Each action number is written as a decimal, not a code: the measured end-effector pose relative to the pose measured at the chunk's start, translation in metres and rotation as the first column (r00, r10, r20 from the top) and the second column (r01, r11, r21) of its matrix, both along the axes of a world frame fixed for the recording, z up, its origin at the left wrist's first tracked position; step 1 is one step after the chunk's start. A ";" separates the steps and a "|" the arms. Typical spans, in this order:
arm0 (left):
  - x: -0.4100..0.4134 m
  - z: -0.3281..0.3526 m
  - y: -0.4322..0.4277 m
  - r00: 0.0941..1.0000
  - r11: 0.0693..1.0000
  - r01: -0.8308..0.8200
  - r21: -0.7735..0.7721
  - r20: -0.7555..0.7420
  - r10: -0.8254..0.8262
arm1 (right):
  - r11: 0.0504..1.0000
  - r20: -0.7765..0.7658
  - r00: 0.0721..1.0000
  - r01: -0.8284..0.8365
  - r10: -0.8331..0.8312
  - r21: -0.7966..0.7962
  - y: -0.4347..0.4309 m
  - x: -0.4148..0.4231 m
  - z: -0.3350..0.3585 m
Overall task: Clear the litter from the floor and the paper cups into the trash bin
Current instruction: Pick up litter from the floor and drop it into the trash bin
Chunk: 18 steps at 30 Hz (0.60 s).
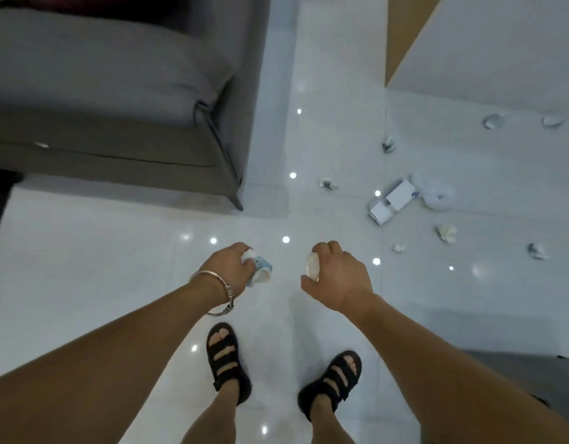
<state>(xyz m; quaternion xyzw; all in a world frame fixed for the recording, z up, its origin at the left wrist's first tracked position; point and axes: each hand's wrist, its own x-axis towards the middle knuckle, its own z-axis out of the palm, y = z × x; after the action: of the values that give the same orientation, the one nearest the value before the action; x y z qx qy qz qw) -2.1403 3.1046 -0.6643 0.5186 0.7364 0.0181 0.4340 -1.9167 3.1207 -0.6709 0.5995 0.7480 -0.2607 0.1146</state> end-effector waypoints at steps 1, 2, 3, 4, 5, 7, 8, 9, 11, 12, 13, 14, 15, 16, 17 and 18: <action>-0.012 0.030 -0.002 1.000 1.000 -0.022 0.019 -0.006 0.022 | 1.000 0.001 1.000 -0.014 0.014 0.014 0.005 -0.010 0.031; -0.025 0.063 -0.005 0.998 0.998 -0.057 0.039 -0.012 0.058 | 0.999 0.002 0.999 -0.037 0.037 0.031 0.011 -0.023 0.064; -0.034 0.089 -0.009 0.996 0.995 -0.085 0.053 -0.020 0.086 | 0.997 0.007 0.998 -0.058 0.058 0.043 0.014 -0.032 0.089; -0.043 0.112 -0.013 0.993 0.992 -0.110 0.066 -0.032 0.112 | 0.995 0.012 0.997 -0.080 0.080 0.054 0.016 -0.041 0.112; -0.053 0.137 -0.019 0.989 0.987 -0.137 0.086 -0.046 0.141 | 0.991 0.013 0.993 -0.114 0.113 0.070 0.017 -0.051 0.136; -0.067 0.180 -0.034 0.978 0.976 -0.189 0.112 -0.072 0.198 | 0.976 0.013 0.981 -0.192 0.192 0.098 0.017 -0.070 0.179; -0.072 0.199 -0.043 0.970 0.969 -0.215 0.124 -0.085 0.226 | 0.966 0.002 0.973 -0.229 0.230 0.118 0.016 -0.079 0.198; -0.075 0.217 -0.053 0.961 0.959 -0.244 0.143 -0.097 0.259 | 0.954 -0.013 0.964 -0.262 0.267 0.142 0.015 -0.087 0.216; -0.078 0.249 -0.078 0.935 0.931 -0.314 0.183 -0.108 0.337 | 0.923 -0.035 0.936 -0.339 0.351 0.184 0.007 -0.103 0.250; -0.077 0.264 -0.093 0.919 0.913 -0.353 0.203 -0.106 0.379 | 0.901 -0.038 0.915 -0.386 0.401 0.197 0.001 -0.110 0.266; -0.075 0.276 -0.108 0.901 0.892 -0.391 0.228 -0.103 0.421 | 0.872 -0.036 0.888 -0.440 0.458 0.216 -0.006 -0.118 0.279; -0.073 0.288 -0.124 0.882 0.871 -0.425 0.248 -0.101 0.459 | 0.835 -0.025 0.856 -0.496 0.516 0.238 -0.014 -0.126 0.292; -0.071 0.297 -0.142 0.864 0.852 -0.454 0.261 -0.103 0.493 | 0.797 -0.012 0.823 -0.547 0.568 0.256 -0.024 -0.133 0.304; -0.069 0.306 -0.160 0.843 0.831 -0.487 0.271 -0.104 0.528 | 0.760 0.000 0.789 -0.591 0.614 0.270 -0.034 -0.140 0.314; -0.068 0.315 -0.178 0.816 0.803 -0.524 0.284 -0.101 0.569 | 0.719 0.010 0.752 -0.634 0.659 0.284 -0.045 -0.149 0.324; -0.068 0.323 -0.198 0.786 0.772 -0.563 0.296 -0.097 0.610 | 0.675 0.022 0.711 -0.676 0.703 0.295 -0.056 -0.157 0.333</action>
<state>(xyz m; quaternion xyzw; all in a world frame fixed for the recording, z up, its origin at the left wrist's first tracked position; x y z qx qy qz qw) -2.2082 2.9069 -0.3409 0.3117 0.8906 0.1973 0.2660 -2.0739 3.0643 -0.3383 0.2700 0.9522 -0.1165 0.0831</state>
